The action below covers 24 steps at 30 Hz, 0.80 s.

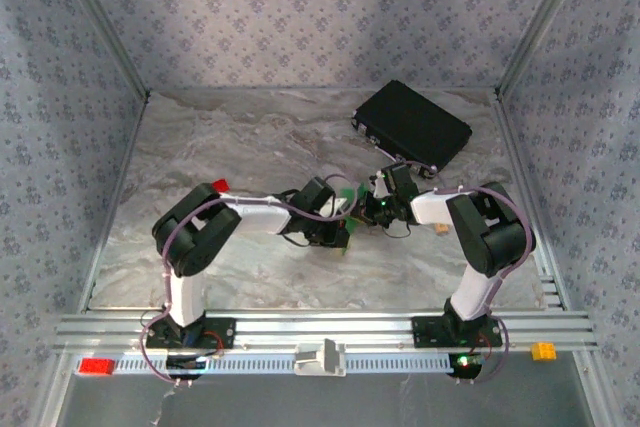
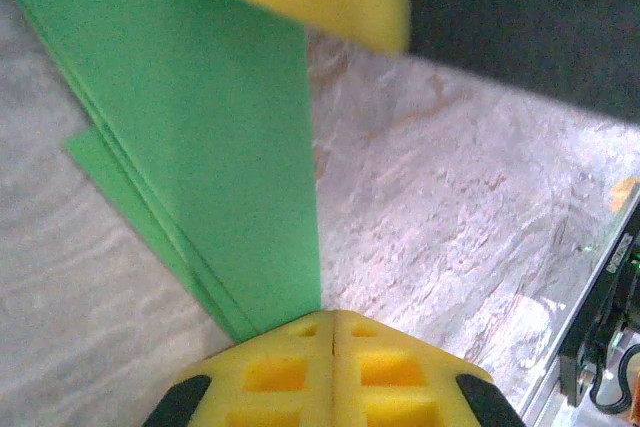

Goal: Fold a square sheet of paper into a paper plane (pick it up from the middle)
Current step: Fold the wing for the fifth time at the center of the table.

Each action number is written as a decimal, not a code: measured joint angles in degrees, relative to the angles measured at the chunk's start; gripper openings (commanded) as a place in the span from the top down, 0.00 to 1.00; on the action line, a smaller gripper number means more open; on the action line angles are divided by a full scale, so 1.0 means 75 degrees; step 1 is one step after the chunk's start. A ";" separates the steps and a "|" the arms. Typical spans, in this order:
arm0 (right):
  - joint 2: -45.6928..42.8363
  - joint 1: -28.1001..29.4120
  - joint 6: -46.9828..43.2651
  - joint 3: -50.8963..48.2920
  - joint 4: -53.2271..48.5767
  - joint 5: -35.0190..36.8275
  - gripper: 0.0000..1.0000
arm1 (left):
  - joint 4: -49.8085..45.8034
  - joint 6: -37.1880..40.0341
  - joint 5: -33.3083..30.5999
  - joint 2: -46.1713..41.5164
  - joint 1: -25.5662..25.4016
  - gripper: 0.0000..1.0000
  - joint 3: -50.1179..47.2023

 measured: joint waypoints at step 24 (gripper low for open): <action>-0.0020 0.0035 0.0073 0.0000 0.0000 0.0029 0.92 | -0.0082 -0.0551 -0.0117 -0.0627 0.0379 0.98 0.0189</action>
